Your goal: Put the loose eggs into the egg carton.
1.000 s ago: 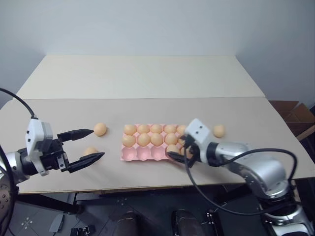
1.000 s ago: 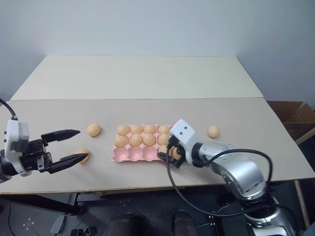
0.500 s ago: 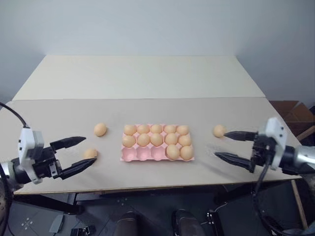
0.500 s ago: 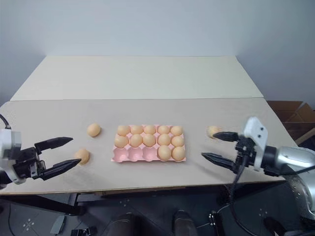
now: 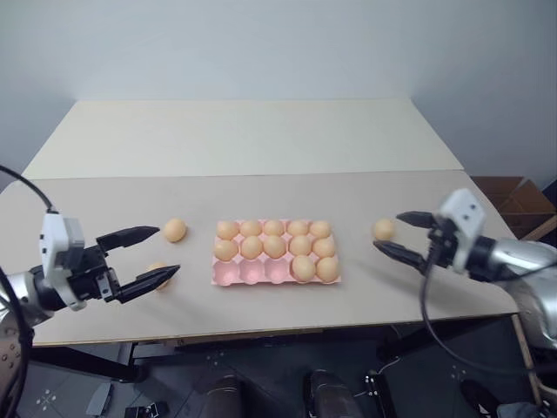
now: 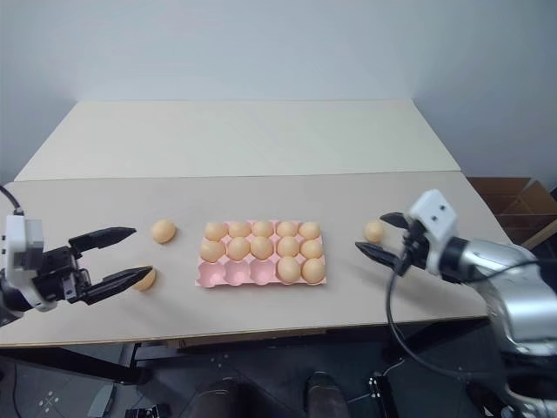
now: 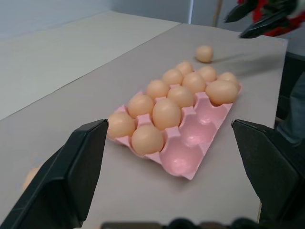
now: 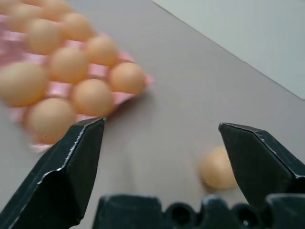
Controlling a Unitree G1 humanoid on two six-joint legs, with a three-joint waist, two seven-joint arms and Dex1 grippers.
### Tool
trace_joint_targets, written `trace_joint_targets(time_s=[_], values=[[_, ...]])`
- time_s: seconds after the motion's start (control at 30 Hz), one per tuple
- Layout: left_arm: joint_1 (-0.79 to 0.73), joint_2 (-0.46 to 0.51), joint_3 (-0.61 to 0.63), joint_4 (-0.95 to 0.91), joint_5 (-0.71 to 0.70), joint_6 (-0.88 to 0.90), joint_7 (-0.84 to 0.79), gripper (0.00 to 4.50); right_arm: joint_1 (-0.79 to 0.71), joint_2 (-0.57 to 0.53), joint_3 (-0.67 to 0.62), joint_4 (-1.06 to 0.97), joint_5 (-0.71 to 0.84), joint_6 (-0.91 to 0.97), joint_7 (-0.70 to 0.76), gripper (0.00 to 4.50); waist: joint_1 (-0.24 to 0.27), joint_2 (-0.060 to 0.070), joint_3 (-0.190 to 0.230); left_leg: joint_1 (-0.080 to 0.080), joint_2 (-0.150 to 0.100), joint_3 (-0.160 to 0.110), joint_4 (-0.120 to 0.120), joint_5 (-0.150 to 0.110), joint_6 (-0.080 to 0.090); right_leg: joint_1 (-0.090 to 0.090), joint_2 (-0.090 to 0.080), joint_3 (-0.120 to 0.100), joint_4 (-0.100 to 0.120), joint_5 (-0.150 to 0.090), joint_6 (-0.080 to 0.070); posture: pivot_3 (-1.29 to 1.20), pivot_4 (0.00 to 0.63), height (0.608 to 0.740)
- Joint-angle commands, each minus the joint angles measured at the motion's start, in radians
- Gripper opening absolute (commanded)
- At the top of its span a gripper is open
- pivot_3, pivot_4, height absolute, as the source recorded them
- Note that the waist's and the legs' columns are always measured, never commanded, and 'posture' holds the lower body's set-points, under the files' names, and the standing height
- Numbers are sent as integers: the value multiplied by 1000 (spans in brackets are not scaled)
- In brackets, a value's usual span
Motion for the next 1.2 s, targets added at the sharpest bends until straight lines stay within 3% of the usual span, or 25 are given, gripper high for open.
trace_joint_targets(time_s=[0.03,0.27,0.37,0.53,0.57,0.73,0.9,1.2], values=[[-34,4,-16,9,5,-24,-2,4500,-101,57,47,108,-102,102,-179,4472,3,0,0,-1,0,0,0,0,0,0,0,0,0,0,0,0,150,740],[-49,1,-28,13,13,-26,-5,4500,-191,157,112,275,-187,142,-290,4472,6,0,0,-3,-1,-1,-5,0,0,-2,0,-2,-2,2,5,0,150,740],[-52,3,-30,16,15,-26,-9,4500,-218,189,121,334,-205,133,-313,3844,4,0,0,-3,-1,-1,-5,0,0,-2,0,-1,-3,2,6,0,150,740],[-52,13,-17,2,8,-20,-9,4500,-220,207,93,273,-183,160,-310,2146,4,0,0,-2,0,-1,-5,0,0,-2,0,-1,-1,2,6,0,150,740],[-48,13,-12,-4,5,-18,-8,4500,-214,205,90,237,-178,169,-308,2014,3,0,0,-2,0,-1,-5,0,0,-2,0,-2,-1,2,6,0,150,740],[-22,14,4,-16,-1,-16,-15,4500,-204,202,94,-43,-107,279,-276,1983,1,1,0,-2,0,-1,-5,0,0,-2,0,-1,-1,2,6,0,150,740],[2,19,20,-26,-17,2,-26,4500,-138,270,201,-372,18,438,-254,1983,2,0,0,-2,1,-3,-6,0,0,-2,1,-3,-1,2,5,0,150,740],[-14,28,8,-5,-15,2,-23,4500,-116,345,419,-432,-9,450,-315,1983,4,0,0,-1,0,-3,-4,1,-1,-1,-1,-3,-1,0,3,0,150,740]])
